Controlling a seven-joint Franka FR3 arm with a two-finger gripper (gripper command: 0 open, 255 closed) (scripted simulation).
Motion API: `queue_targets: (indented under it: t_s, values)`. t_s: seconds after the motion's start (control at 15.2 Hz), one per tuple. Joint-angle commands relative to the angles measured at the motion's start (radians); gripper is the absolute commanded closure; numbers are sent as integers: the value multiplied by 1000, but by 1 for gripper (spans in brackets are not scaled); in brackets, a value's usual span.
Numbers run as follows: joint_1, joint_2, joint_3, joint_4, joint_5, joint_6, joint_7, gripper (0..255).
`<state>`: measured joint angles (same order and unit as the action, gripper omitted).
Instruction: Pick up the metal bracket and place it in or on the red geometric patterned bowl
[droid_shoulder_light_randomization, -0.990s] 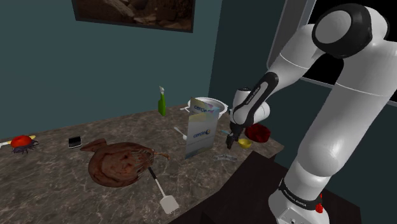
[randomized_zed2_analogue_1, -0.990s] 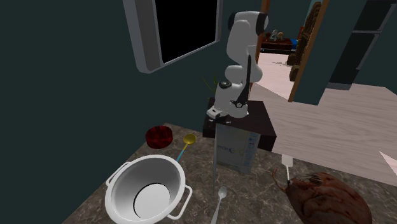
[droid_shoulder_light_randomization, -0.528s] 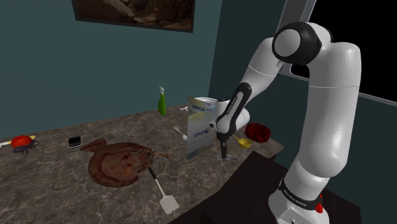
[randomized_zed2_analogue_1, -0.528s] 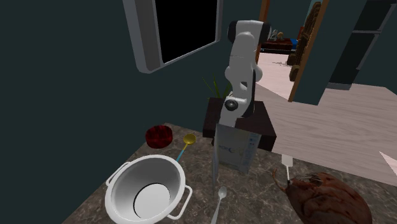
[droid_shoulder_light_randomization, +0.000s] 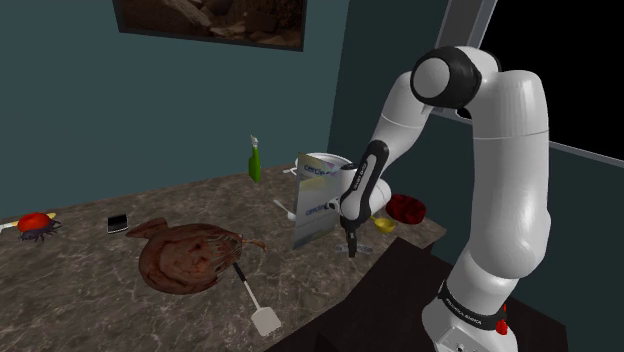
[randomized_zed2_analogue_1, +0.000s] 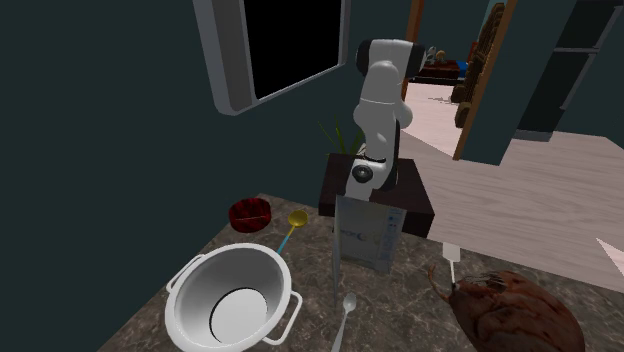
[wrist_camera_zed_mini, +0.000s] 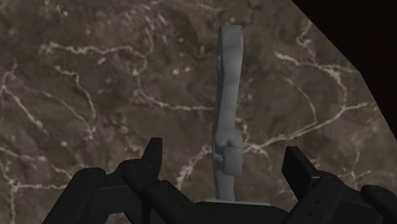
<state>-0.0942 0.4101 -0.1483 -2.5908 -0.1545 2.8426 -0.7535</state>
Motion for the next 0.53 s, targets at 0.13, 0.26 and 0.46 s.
queue_targets:
  t_s: [0.13,0.26,0.46]
  values:
    - [0,4,0,1,0,3,0,0]
    - [0,4,0,1,0,3,0,0]
    - [0,4,0,1,0,3,0,255]
